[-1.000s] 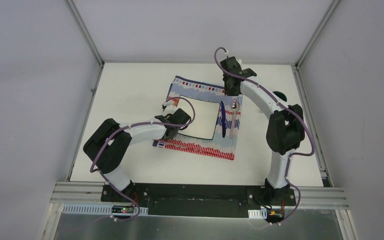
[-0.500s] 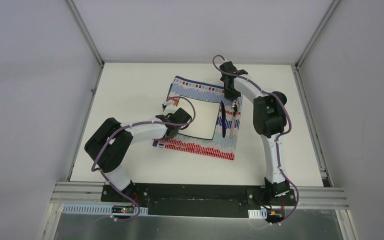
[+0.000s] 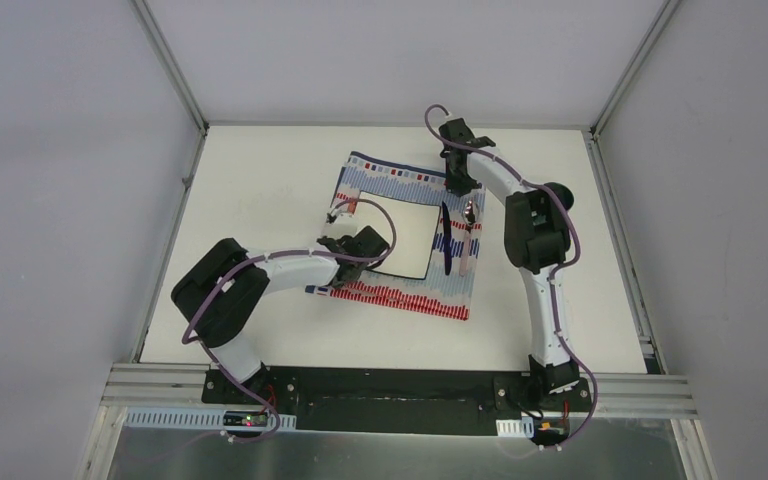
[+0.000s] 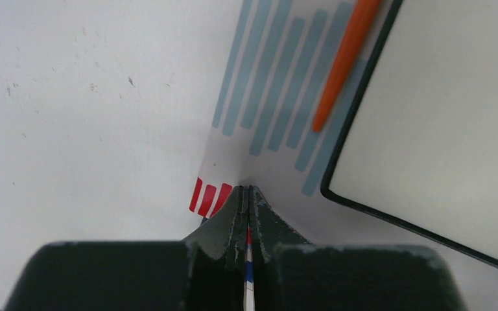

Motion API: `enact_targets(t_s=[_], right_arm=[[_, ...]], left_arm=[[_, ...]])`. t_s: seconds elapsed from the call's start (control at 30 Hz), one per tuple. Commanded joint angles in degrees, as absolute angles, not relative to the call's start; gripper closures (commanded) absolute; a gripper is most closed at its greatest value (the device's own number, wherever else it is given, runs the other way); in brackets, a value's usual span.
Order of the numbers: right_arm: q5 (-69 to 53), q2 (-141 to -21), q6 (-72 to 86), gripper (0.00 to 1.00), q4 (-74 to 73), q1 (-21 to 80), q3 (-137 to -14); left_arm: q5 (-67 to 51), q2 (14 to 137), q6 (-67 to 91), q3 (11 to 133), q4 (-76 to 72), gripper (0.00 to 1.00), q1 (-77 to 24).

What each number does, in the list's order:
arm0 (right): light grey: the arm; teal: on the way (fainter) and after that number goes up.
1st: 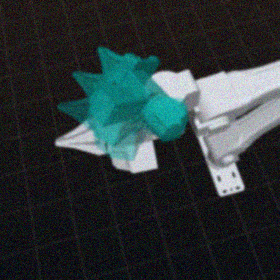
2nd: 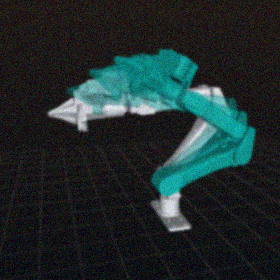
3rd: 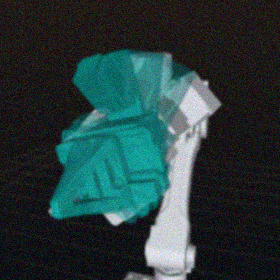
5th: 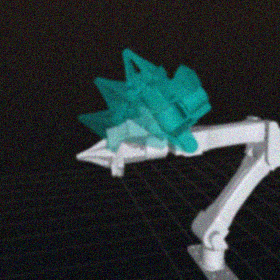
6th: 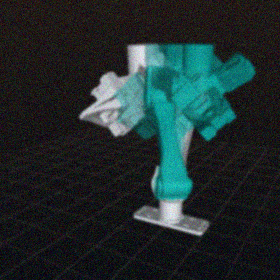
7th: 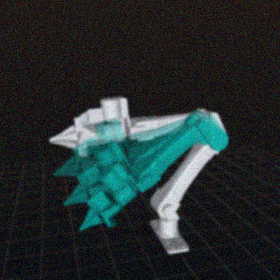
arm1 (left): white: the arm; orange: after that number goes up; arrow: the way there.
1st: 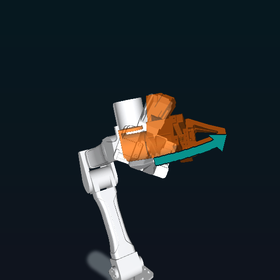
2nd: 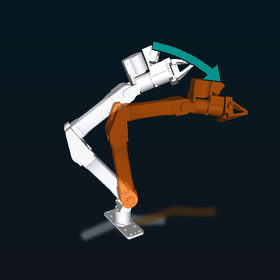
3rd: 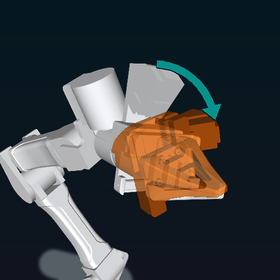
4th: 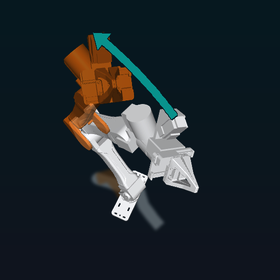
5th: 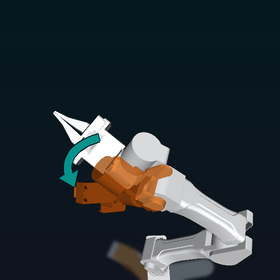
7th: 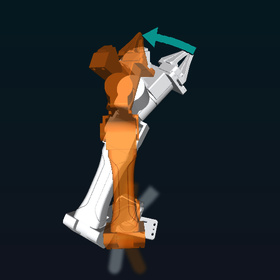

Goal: Set the dinner table for one person
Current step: Move the knife to the napkin.

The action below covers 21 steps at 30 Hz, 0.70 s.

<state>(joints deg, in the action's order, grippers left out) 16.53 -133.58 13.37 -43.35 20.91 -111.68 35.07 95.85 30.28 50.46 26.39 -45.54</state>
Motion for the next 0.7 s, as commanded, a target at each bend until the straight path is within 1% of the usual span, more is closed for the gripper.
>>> enact_targets(t_s=[0.0, 0.33, 0.67], right_arm=[[15.2, -135.9, 12.7, 1.0, -44.1, 20.2, -117.9], [12.0, -140.4, 13.1, 1.0, -46.1, 19.5, -123.5], [9.4, -146.3, 13.5, 1.0, -48.5, 19.1, -131.1]], left_arm=[[25.8, 98.5, 36.1, 49.4, 25.5, 1.0, -50.3], [25.7, 98.8, 39.4, 50.2, 27.3, 1.0, -55.0], [27.4, 96.3, 42.6, 51.7, 31.8, 1.0, -59.5]])
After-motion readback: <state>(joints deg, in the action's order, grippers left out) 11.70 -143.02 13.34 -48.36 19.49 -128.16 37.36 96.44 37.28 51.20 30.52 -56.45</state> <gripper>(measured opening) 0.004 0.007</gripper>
